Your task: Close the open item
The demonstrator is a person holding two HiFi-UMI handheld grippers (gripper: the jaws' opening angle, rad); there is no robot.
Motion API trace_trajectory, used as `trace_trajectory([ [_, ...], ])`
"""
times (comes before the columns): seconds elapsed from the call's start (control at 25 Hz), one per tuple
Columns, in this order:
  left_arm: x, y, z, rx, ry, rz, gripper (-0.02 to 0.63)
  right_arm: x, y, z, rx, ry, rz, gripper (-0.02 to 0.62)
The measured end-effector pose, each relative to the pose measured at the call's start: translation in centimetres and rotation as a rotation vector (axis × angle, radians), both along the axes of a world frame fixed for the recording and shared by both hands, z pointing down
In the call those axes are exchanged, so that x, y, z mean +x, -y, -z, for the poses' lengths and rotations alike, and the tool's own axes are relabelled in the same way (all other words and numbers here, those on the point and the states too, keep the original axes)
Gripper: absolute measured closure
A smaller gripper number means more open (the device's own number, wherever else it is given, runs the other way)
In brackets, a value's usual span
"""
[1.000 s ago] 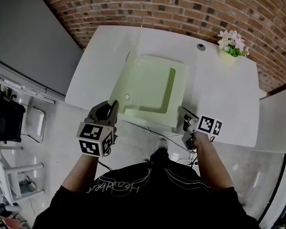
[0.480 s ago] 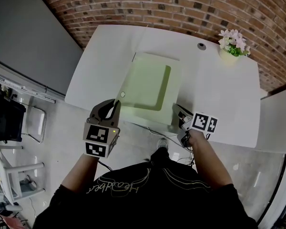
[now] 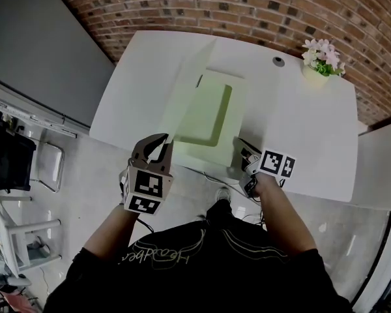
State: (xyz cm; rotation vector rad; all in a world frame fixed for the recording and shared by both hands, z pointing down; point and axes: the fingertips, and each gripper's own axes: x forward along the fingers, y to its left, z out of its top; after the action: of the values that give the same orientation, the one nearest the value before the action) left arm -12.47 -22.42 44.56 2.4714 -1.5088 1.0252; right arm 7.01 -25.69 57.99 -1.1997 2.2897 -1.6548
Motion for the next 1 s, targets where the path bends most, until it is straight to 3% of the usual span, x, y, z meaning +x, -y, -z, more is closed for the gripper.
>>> trace_trajectory([
  [0.52, 1.7, 0.0, -2.4, 0.031, 0.248, -0.138, 0.588, -1.5, 0.5, 0.0, 0.000, 0.025, -0.003, 0.545],
  [1.0, 3.5, -0.3, -5.0, 0.001, 0.390, -0.245, 0.586, -2.1, 0.6, 0.1, 0.001, 0.043, -0.006, 0.545],
])
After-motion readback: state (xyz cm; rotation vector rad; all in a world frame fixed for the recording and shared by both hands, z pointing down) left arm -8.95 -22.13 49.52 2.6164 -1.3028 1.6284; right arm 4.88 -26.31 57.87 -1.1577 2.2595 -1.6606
